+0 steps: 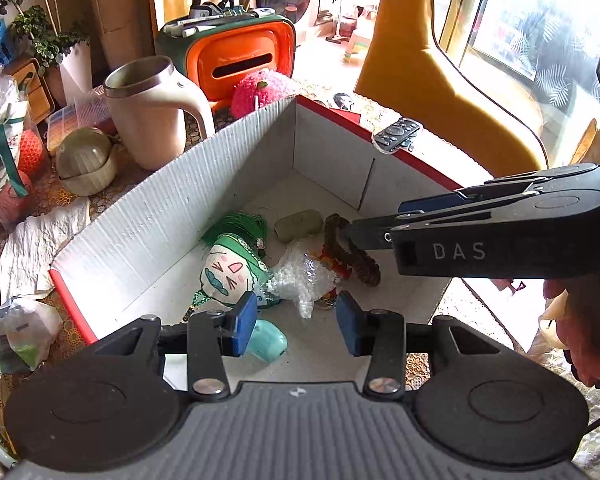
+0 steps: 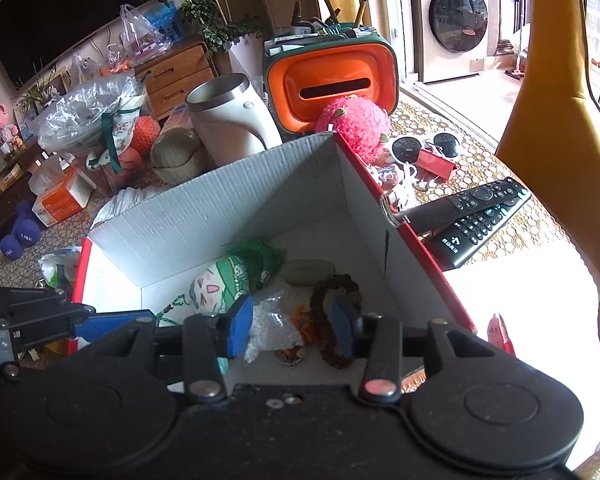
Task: Organize objects
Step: 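Lower both held items into the red shoebox and open both grippers, then withdraw both grippers from the box back over the table items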
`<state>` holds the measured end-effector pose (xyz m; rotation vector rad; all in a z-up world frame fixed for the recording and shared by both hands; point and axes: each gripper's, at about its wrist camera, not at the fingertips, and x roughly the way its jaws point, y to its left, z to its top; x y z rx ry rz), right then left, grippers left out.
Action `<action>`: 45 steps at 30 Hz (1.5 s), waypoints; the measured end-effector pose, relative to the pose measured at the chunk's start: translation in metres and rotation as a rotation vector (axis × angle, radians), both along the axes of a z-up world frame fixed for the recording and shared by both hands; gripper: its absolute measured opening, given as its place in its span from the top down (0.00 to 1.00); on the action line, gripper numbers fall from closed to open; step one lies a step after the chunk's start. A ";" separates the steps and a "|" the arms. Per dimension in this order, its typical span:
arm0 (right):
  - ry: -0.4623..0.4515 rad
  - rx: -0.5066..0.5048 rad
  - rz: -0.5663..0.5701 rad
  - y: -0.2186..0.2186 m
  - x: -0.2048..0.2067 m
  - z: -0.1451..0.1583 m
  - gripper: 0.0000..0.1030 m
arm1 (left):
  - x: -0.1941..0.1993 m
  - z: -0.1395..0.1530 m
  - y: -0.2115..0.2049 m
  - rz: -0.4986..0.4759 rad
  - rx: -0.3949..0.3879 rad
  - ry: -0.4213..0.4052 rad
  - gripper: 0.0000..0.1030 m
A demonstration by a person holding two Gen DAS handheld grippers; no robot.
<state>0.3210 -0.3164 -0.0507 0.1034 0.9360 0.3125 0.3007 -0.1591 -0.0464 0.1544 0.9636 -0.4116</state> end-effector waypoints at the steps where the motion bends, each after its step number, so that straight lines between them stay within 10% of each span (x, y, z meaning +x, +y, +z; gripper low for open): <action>1: -0.007 -0.001 0.000 0.001 -0.004 0.003 0.57 | -0.003 0.004 0.003 0.002 -0.003 -0.008 0.59; 45: -0.244 0.039 0.167 0.073 -0.141 0.063 0.02 | -0.140 0.078 0.152 0.161 -0.119 -0.257 0.17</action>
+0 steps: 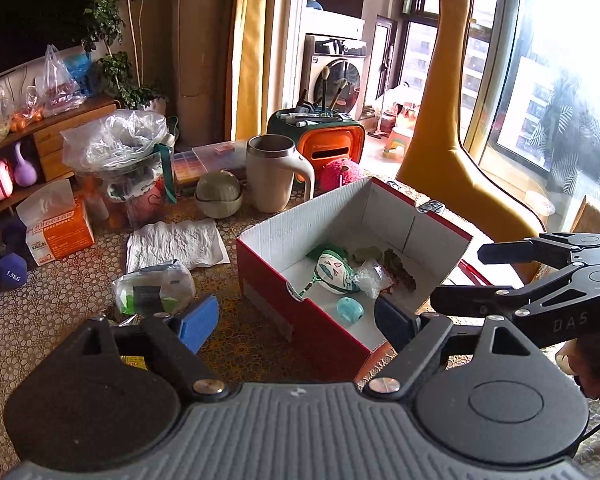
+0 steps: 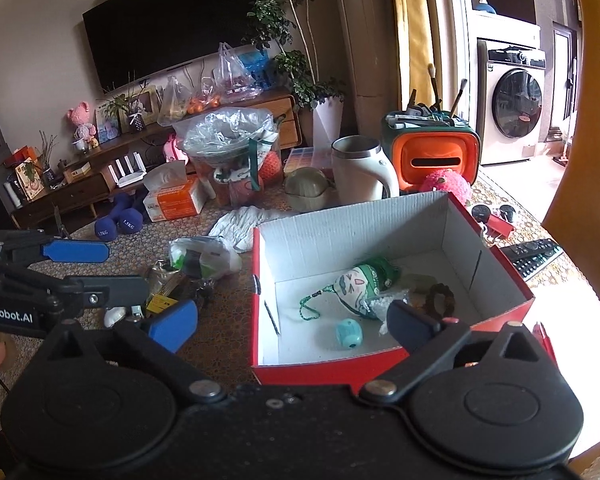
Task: Organize objects
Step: 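Withdraw both grippers from the box back over the table items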
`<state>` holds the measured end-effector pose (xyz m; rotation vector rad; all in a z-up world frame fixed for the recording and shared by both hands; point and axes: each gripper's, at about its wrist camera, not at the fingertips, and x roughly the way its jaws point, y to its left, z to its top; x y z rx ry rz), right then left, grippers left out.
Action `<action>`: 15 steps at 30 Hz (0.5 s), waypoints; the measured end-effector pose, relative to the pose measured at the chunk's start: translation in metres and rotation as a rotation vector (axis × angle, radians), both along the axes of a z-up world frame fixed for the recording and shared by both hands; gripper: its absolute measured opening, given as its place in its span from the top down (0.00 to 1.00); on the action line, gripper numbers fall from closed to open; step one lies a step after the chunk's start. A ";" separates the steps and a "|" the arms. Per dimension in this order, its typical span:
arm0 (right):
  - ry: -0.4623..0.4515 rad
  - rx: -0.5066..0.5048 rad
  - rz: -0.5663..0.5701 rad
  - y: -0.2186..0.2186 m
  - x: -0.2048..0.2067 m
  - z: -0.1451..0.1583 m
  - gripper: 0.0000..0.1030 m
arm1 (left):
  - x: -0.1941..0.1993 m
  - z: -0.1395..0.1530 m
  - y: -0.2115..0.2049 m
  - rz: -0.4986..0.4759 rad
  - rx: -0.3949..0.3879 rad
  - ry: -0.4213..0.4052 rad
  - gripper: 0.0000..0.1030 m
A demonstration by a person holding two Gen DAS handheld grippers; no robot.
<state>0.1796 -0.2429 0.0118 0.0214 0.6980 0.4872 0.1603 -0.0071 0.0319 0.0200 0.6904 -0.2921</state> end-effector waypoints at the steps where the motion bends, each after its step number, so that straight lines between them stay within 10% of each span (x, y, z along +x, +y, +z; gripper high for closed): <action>1: -0.004 -0.003 0.005 0.003 -0.002 0.000 0.01 | -0.002 0.000 0.003 0.005 -0.001 -0.003 0.16; 15: -0.112 -0.091 0.172 0.071 -0.023 -0.002 0.01 | -0.031 -0.016 0.091 0.135 -0.017 -0.050 0.01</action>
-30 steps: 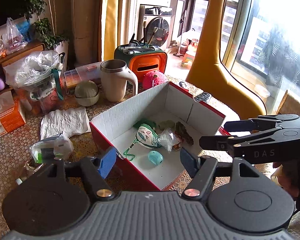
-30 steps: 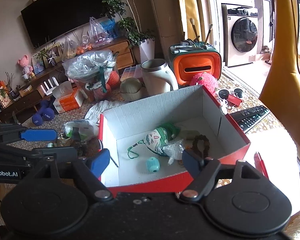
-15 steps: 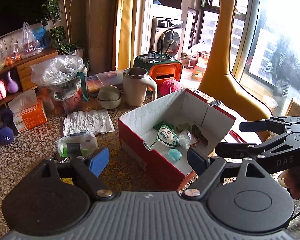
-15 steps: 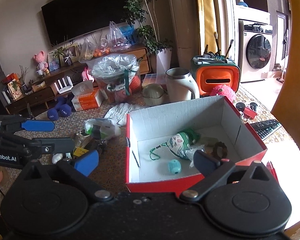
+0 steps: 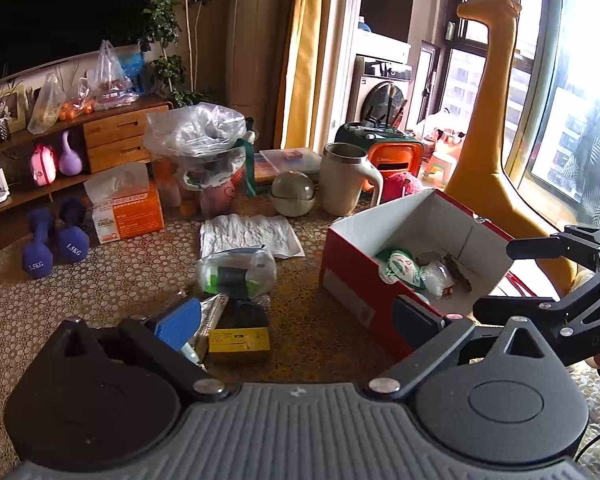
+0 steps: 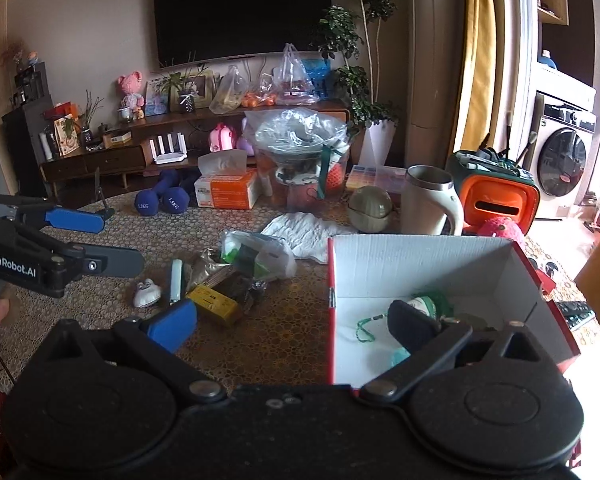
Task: Organize objects
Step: 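Withdraw both grippers from the box back over the table items, then grasp the white tooth plush with the left gripper while the right grasps the dark wrapped item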
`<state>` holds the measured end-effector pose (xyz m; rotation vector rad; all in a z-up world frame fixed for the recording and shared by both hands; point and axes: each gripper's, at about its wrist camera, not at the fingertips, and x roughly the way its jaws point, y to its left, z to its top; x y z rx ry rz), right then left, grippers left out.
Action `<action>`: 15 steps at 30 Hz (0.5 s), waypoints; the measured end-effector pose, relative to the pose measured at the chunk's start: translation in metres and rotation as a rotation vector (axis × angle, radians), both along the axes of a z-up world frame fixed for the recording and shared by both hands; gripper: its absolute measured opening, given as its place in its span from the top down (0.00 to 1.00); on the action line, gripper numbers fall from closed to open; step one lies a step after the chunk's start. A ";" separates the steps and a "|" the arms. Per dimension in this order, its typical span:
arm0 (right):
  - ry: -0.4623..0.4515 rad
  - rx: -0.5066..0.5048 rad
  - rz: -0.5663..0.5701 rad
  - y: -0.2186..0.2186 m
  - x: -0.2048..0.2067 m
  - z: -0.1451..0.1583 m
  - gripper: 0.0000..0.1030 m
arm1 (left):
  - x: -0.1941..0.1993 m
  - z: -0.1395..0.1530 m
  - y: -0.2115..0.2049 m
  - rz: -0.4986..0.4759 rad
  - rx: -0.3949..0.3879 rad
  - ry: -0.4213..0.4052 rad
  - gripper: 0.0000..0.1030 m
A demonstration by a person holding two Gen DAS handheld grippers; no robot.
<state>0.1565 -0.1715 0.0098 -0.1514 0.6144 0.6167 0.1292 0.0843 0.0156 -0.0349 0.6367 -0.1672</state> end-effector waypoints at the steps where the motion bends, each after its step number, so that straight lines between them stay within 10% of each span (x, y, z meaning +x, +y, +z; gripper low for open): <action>1: 0.000 -0.004 0.012 0.005 0.000 -0.001 0.01 | -0.001 -0.003 0.007 0.014 0.003 0.001 0.01; 15: 0.010 -0.084 0.162 0.079 0.023 -0.035 0.01 | 0.001 -0.076 0.096 0.184 0.066 0.046 0.01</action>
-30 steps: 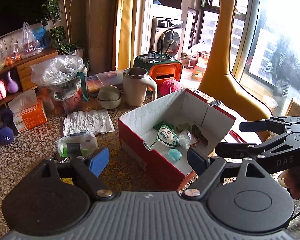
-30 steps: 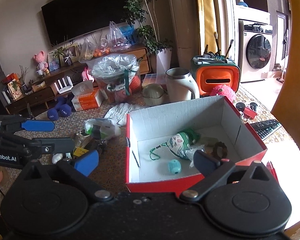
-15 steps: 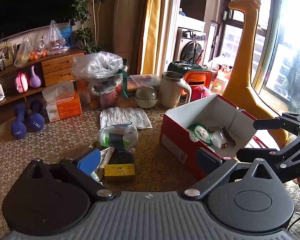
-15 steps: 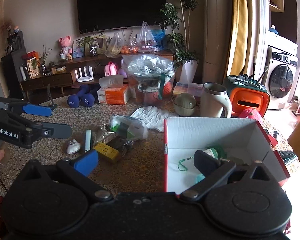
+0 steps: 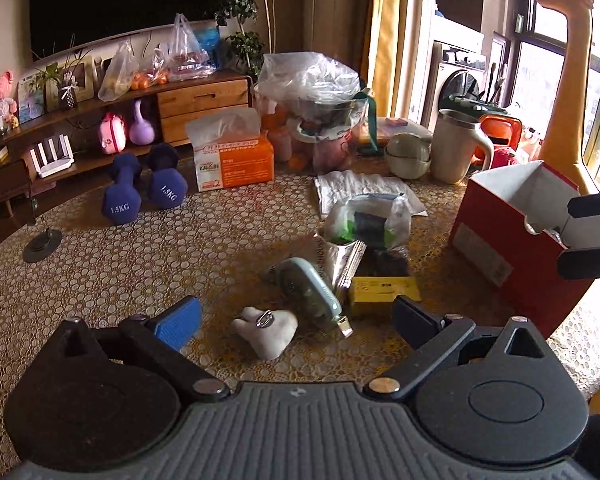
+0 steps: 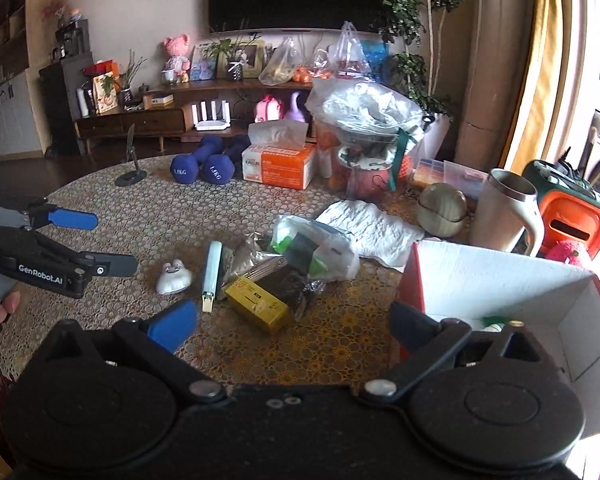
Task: Organize objects
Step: 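Grasp the white tooth plush with the left gripper while the right grasps the dark wrapped item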
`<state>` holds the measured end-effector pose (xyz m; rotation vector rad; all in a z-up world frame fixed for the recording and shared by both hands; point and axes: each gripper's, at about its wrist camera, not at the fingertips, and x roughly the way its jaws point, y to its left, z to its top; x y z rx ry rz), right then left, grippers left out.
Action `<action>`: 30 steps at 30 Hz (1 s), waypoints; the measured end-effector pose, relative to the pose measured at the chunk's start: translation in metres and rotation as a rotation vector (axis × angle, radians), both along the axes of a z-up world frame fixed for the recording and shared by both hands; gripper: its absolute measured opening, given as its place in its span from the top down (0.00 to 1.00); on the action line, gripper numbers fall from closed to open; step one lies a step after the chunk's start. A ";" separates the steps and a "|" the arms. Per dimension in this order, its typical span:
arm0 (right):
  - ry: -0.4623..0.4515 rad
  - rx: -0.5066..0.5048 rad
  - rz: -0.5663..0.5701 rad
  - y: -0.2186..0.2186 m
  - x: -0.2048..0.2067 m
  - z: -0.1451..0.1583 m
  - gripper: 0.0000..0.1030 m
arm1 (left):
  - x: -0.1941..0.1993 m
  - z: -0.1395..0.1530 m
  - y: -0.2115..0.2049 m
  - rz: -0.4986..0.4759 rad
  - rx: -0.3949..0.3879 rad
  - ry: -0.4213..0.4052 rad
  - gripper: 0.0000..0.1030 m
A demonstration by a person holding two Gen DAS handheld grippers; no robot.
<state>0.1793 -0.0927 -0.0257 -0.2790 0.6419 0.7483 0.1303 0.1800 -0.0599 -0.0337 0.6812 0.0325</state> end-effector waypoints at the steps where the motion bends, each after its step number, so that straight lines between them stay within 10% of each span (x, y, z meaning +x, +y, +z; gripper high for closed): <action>1: -0.010 -0.015 0.023 0.006 0.000 -0.003 0.01 | 0.002 -0.006 0.003 0.004 -0.001 0.006 0.01; 13: -0.048 -0.172 0.196 0.066 0.015 -0.049 0.10 | 0.029 -0.057 0.016 0.014 -0.009 0.023 0.01; 30: 0.231 -0.050 -0.135 0.085 0.112 -0.087 0.22 | 0.058 -0.089 0.024 0.079 -0.028 0.048 0.01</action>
